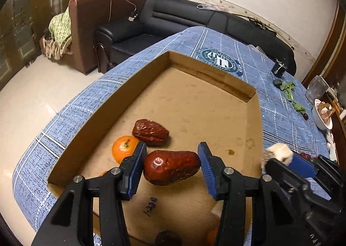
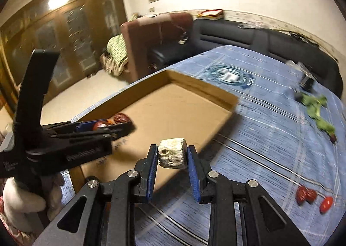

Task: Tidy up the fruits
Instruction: 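Carry the red date and pale chunk into the cardboard tray and open both tools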

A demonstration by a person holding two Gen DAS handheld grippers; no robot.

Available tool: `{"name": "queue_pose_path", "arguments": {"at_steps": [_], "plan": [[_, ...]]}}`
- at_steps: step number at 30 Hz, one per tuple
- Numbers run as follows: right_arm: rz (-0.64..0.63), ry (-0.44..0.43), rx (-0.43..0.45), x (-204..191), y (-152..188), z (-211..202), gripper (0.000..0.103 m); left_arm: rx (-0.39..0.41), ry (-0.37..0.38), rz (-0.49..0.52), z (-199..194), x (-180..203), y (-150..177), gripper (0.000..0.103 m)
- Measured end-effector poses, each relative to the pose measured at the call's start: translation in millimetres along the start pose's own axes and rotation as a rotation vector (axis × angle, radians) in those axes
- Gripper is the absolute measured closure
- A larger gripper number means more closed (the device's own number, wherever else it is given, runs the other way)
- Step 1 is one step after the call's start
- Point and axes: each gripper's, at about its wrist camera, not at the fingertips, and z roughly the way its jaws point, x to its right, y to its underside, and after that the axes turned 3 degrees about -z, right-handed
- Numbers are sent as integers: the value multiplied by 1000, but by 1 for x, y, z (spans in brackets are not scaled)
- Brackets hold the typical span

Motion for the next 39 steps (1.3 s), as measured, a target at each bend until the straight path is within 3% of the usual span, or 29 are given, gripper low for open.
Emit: {"name": "queue_pose_path", "arguments": {"at_steps": [11, 18, 27, 33, 37, 39], "plan": [[-62, 23, -93, -10, -7, 52, 73, 18, 44, -25, 1, -12, -4, 54], [-91, 54, -91, -13, -8, 58, 72, 7, 104, -102, 0, -24, -12, 52], [-28, 46, -64, -4, -9, 35, 71, 64, 114, -166, -30, -37, -17, 43], [-71, 22, -47, -26, 7, 6, 71, 126, 97, -202, -55, -45, -17, 36], [-89, -11, -49, -40, 24, -11, 71, 142, 64, -189, -63, -43, -15, 34], [-94, -6, -45, -41, 31, -22, 71, 150, 12, -160, -66, -37, -13, 25]]}}
